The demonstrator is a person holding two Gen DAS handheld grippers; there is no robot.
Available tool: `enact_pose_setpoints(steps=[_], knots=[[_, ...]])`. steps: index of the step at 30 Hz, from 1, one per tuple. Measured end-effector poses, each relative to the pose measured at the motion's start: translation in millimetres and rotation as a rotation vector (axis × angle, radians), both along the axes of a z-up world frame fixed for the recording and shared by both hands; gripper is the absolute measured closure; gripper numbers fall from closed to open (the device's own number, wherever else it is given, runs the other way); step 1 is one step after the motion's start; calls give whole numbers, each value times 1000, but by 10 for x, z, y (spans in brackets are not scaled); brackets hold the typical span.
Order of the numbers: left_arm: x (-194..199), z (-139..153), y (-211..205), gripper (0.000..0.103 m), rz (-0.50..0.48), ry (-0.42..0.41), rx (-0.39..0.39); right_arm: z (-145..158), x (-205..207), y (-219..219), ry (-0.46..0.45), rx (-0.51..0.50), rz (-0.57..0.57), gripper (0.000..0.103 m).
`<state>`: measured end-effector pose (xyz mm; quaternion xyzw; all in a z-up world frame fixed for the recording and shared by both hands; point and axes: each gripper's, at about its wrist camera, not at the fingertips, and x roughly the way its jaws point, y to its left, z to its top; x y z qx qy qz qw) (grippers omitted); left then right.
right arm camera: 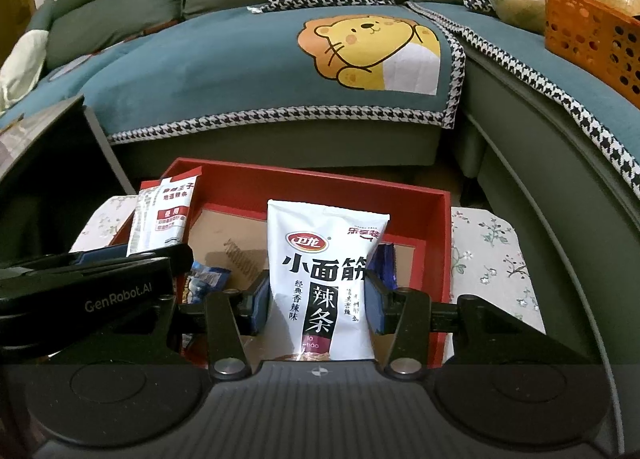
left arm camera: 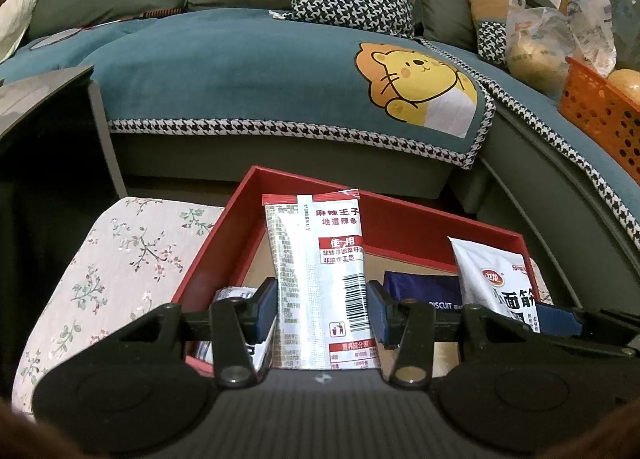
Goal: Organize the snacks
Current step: 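Carry both held packets up and over the red box, then lower both packets into the red box and open both grippers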
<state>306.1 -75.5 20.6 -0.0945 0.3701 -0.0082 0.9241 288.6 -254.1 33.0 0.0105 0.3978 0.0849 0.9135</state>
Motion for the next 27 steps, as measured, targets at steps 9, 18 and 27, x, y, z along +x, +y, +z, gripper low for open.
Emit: enact_pose_setpoints(steps=[9,18,27], knots=[[111,-86,-49,49,4,11,16,-93,76,-10,11,11,-15,49],[188,-209,-98,49,6,35,39,-229,156,-32,32,6,-13,49],[226,-314,-126,50,6,53,56,-320,204,3,42,-23,-7,49]])
